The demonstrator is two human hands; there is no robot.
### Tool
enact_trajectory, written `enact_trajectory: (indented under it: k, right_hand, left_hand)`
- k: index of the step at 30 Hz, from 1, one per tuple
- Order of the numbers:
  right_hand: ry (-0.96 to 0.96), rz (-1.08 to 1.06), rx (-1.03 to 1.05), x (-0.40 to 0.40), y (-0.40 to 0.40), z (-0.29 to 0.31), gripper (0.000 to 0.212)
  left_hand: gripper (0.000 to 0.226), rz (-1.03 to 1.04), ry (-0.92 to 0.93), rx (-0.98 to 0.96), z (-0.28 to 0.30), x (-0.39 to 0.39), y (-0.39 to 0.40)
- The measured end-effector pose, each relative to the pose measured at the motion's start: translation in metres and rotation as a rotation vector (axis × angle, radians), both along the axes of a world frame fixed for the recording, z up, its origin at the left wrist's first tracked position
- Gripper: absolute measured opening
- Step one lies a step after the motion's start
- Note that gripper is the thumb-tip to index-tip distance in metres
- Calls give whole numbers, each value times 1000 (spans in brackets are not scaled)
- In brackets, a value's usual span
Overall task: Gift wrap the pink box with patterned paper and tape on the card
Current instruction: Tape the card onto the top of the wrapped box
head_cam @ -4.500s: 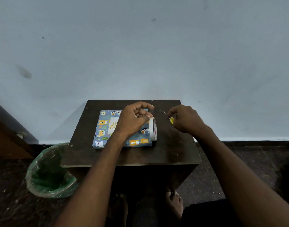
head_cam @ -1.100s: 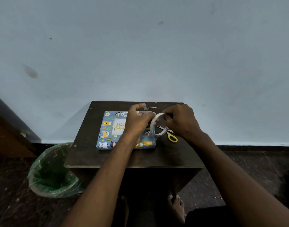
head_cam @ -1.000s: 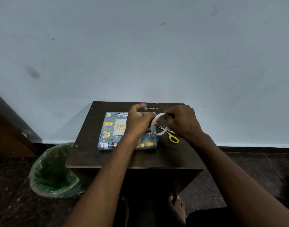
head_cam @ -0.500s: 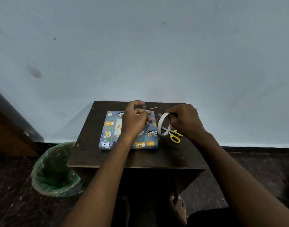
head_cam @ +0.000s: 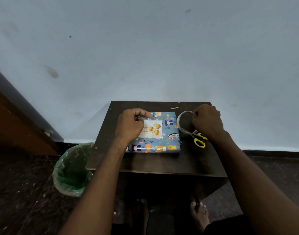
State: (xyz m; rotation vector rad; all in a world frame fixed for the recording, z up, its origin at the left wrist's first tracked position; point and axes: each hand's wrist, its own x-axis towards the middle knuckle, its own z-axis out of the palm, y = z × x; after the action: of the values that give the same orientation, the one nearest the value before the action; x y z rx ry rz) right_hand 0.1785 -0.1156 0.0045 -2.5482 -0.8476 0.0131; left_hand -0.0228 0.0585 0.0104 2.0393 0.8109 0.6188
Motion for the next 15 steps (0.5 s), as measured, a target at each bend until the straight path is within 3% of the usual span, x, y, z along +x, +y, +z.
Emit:
enact_trajectory:
  k: [5, 8, 11, 15]
  right_hand:
    - [-91, -25, -79, -6, 9, -2, 32]
    - [-195, 48, 113, -22, 24, 2, 17]
    - [-5, 293, 330, -56, 46, 9, 16]
    - [226, 512, 284, -99, 63, 0, 17]
  left_hand:
    - [47, -46, 80, -44, 1, -18, 16]
    - [47, -61, 103, -74, 2, -26, 23]
    - [47, -54, 132, -102, 3, -35, 30]
    - [46, -26, 99, -207, -1, -46, 38]
